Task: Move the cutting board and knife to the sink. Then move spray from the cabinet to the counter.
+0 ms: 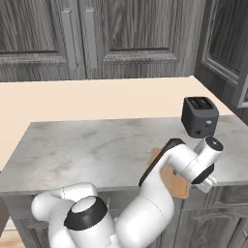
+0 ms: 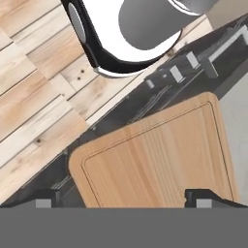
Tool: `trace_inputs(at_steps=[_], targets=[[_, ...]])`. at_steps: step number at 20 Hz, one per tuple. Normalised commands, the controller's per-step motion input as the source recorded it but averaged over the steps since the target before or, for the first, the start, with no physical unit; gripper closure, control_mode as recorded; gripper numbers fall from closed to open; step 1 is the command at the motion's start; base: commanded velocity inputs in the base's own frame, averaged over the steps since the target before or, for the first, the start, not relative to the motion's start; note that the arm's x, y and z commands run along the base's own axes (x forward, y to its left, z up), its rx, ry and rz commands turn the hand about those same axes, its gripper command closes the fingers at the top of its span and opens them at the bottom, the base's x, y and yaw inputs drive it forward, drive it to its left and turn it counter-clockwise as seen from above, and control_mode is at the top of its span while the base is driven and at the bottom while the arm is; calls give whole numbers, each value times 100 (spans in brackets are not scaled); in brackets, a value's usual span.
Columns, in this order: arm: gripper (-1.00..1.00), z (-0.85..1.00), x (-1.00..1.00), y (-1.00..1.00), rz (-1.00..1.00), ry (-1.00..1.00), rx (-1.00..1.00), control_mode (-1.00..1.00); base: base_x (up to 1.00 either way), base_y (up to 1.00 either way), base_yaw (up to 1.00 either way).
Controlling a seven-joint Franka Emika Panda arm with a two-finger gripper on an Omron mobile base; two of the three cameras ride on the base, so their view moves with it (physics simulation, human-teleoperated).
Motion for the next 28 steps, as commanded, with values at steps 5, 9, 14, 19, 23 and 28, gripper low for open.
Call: trace_inputs(at_steps=[5,9,14,19,23,28], targets=[[-100,0,-16,0,0,0,16,-100,0,0,0],[-100,0,-18,0,0,-2,16,-100,0,0,0],[-100,0,-12,0,0,-4,15,-100,0,0,0],[-100,0,0,0,0,0,7,-100,0,0,0],[-100,0,0,0,0,-1,1,-100,0,0,0],[-100,-6,-1,0,0,0,4,-100,0,0,0]])
